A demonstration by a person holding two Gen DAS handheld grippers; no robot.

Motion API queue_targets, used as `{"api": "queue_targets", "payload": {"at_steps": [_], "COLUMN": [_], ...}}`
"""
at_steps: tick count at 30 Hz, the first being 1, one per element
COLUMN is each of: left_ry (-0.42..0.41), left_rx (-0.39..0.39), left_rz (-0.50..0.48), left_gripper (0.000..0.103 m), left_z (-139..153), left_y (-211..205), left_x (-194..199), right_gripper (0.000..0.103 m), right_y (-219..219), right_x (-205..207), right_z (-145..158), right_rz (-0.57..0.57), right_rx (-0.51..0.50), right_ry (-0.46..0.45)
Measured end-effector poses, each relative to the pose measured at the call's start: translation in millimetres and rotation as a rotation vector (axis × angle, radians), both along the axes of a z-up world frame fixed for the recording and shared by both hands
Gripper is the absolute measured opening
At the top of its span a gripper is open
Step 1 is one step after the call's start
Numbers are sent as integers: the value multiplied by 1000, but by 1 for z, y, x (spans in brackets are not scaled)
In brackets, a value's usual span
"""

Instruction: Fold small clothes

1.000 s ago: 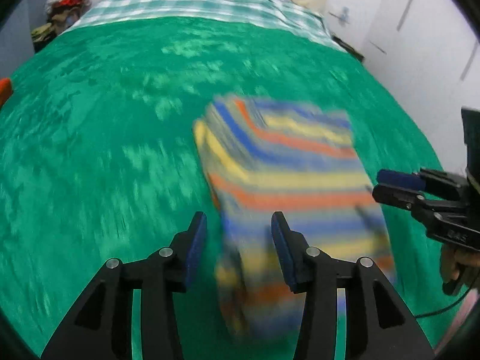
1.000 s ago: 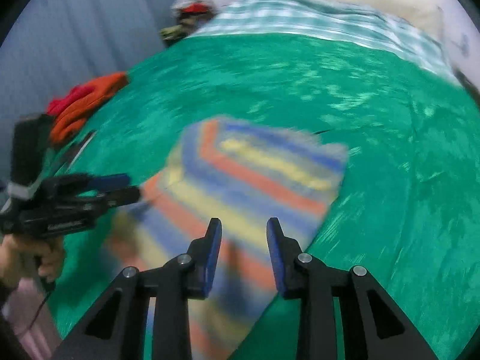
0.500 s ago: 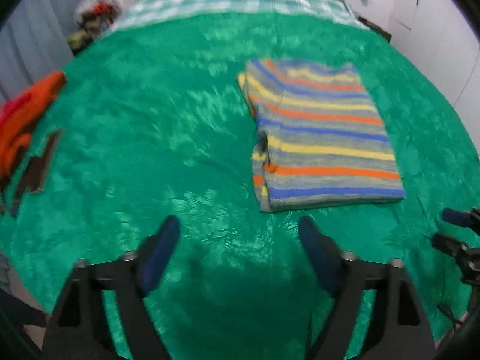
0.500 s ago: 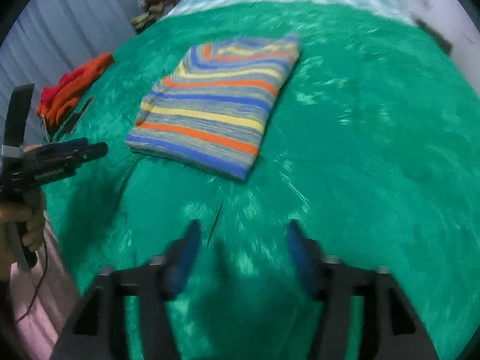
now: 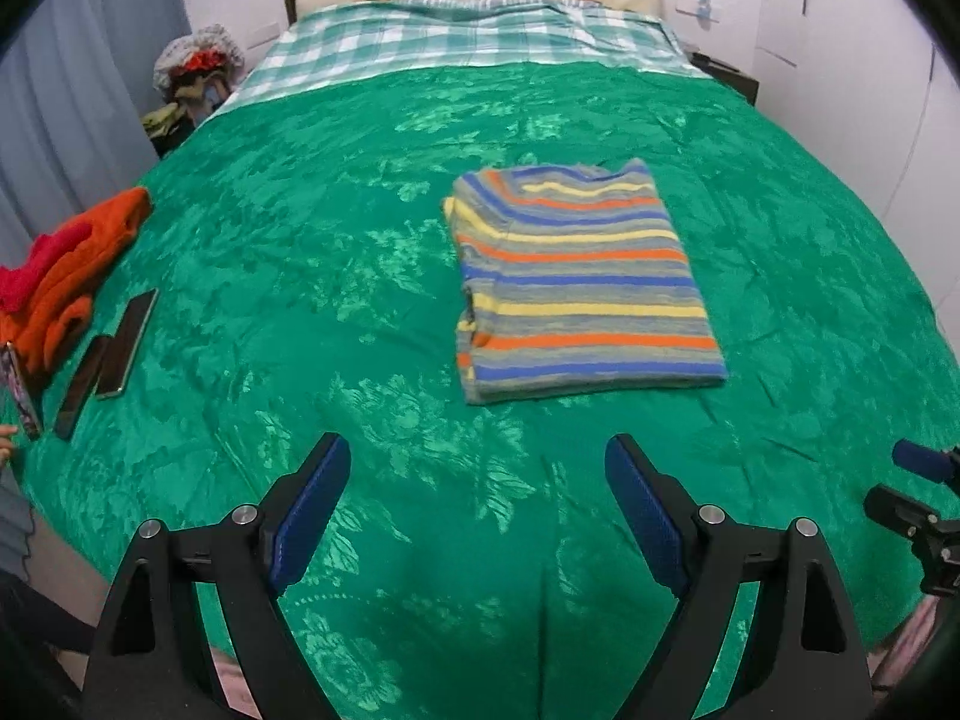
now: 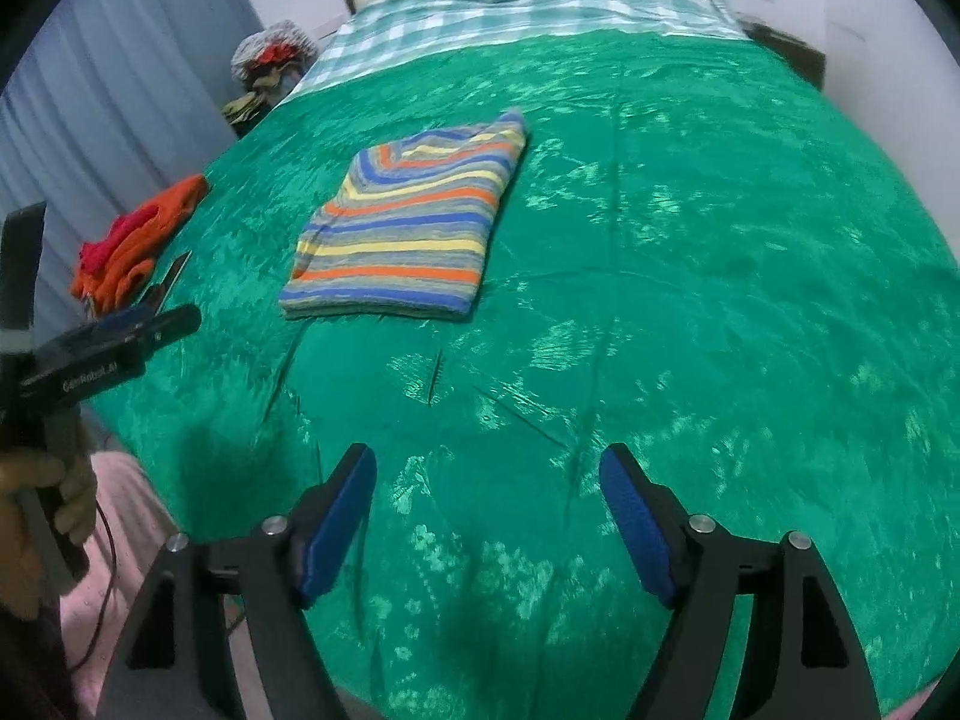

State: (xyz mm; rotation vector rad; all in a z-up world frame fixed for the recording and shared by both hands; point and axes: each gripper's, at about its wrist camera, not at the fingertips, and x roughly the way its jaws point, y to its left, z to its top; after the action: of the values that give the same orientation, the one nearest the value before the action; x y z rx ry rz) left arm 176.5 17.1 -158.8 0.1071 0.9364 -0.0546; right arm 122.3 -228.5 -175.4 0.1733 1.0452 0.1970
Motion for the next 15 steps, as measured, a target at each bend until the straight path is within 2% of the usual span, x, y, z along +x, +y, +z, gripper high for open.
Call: {"api": "queue_targets", "payload": {"at_steps": [7,12,15], "left_ry": [35,98,105], "left_rx": [-14,-42,-73], "left_rz": [-26,-24,-26], "left_gripper": [89,89,89], "left_z": [-13,-37,-44], "left_y": [-9,-4,-2], "left_x": [-7,-4,-6], "right_gripper": [81,81,81], "right_y": [1,0,-1], "right_x": [-5,0,-2], "right_z": [10,0,-6], "right_rz": [-34,-45,-47], "right_rx": [-24,0,9], "right_ry": [-9,14,10]}}
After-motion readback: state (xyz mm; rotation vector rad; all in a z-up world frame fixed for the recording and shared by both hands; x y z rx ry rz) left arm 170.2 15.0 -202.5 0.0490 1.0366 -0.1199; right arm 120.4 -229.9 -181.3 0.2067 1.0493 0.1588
